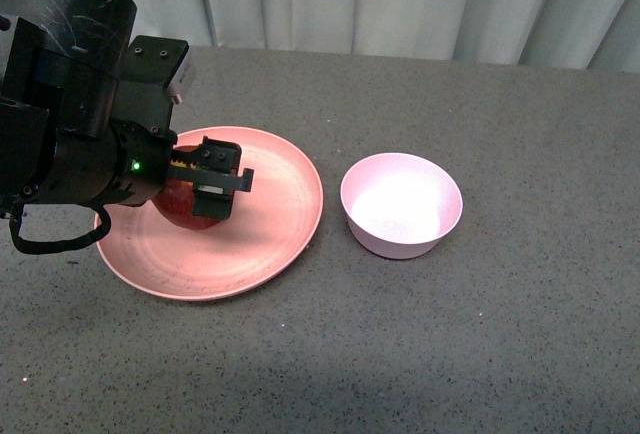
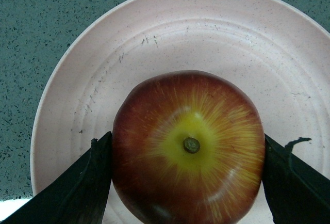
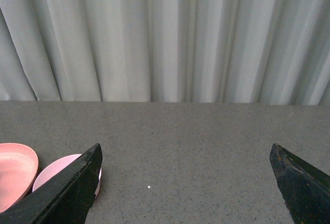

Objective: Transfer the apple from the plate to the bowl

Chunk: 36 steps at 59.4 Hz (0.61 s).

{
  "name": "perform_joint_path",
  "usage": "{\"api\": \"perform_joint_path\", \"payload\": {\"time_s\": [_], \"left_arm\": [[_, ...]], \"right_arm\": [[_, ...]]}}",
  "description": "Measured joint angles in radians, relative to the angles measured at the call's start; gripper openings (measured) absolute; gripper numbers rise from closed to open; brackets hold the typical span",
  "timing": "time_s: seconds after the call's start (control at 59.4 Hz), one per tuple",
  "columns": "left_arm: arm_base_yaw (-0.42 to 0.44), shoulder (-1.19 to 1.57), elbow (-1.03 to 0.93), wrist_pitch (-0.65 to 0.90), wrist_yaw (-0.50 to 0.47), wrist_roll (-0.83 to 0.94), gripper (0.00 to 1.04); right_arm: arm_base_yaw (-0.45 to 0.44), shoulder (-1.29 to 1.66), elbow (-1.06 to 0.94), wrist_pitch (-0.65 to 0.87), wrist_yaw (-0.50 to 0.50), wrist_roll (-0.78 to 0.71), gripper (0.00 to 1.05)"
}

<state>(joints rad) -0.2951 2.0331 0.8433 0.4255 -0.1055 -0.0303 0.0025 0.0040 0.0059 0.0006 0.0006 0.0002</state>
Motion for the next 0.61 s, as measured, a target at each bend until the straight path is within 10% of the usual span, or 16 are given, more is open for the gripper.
{"api": "perform_joint_path", "payload": {"time_s": [0.606], "left_arm": [[-0.219, -0.031, 0.129, -0.024, 0.000, -0.021, 0.72]], "right_arm": [[0.000, 0.000, 0.000, 0.000, 0.000, 0.000, 0.95]]}}
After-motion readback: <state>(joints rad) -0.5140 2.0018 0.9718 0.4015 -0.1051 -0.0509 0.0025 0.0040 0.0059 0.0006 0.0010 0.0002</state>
